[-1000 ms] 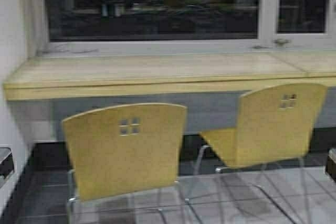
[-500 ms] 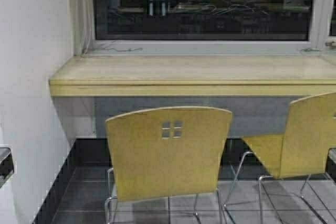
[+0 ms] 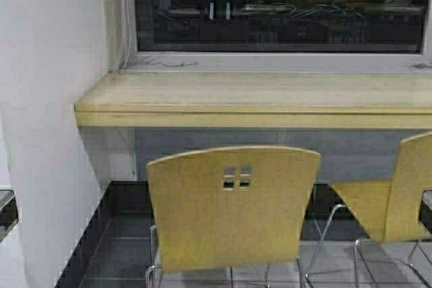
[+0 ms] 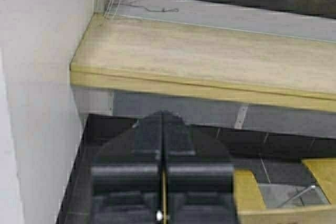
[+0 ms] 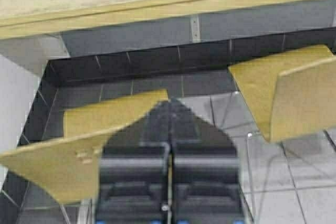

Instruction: Push the chairs under the table

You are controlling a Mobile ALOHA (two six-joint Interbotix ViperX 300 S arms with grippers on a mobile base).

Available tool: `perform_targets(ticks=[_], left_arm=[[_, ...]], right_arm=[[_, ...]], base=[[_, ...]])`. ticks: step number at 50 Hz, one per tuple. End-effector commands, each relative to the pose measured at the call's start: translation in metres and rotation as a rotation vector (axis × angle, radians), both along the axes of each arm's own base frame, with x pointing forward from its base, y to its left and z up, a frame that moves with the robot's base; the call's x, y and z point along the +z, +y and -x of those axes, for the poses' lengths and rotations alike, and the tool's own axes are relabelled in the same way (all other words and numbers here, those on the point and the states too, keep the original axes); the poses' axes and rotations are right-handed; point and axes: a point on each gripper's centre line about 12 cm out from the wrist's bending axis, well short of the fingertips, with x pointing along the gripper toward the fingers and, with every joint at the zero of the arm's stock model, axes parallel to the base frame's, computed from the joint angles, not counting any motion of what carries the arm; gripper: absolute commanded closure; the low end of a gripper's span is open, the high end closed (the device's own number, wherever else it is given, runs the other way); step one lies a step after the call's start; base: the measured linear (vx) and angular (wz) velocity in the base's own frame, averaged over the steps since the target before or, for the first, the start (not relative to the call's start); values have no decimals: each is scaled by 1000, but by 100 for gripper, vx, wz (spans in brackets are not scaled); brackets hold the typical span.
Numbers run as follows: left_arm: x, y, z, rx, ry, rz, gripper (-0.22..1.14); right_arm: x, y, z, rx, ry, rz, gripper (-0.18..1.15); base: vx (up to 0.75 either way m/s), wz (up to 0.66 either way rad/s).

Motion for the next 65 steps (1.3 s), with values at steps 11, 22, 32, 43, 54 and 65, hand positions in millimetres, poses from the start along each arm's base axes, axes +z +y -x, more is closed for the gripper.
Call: perform_targets(ticks=[11,22,32,43,54,65], left_arm=[[5,0,1,2,-15,11,89],[-2,-4,2,-18,46,24,89],[-9,-12,11,-47,148,188,89],[-23,-17,23,-31,322,575,89],[-53,-32,22,-21,490,818,81],[-81,-38,3,60,636,875,53]], right_arm=[[10,0,-4,0,-23,-6,93],[6,1,0,-9,34,-39,93],[9,2,3,-19,62,-84,93],[10,28,4,92,155,-102,93],[-8,46,-8,103,254,-230,92],[-40,56,-42,36,345,-369,89]], base=[[24,3],[25,5],[21,5],[14,-4],[6,-8],[1,-2]])
